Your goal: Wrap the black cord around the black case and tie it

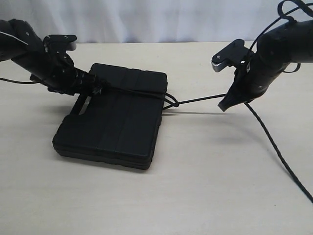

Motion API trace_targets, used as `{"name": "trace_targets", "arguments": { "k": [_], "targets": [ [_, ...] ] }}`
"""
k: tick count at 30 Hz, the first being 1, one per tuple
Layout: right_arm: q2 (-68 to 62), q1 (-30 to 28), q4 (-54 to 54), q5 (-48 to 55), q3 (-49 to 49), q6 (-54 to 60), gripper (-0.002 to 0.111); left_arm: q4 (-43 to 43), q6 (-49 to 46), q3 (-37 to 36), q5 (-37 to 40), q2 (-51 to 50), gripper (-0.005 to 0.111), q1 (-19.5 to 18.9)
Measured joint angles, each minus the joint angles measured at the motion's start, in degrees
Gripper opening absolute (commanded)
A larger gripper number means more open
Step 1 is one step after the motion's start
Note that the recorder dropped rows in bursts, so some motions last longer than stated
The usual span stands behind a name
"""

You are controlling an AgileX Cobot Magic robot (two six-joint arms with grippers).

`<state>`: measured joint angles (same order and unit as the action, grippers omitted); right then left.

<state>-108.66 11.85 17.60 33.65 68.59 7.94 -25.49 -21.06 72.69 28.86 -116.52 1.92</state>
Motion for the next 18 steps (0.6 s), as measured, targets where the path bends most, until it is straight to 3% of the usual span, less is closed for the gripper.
{"name": "trace_targets", "arguments": {
  "k": [10, 18],
  "targets": [
    [0.0, -0.2, 0.0, 4.5, 0.0, 3.6, 0.006, 6.7, 0.0, 9.0, 15.0, 1.2, 0.051, -0.5],
    [-3.4, -0.3, 0.8, 11.2, -0.1, 6.9, 0.044, 8.7, 0.0, 9.0, 18.0, 0.2, 0.051, -0.5]
  ]
}}
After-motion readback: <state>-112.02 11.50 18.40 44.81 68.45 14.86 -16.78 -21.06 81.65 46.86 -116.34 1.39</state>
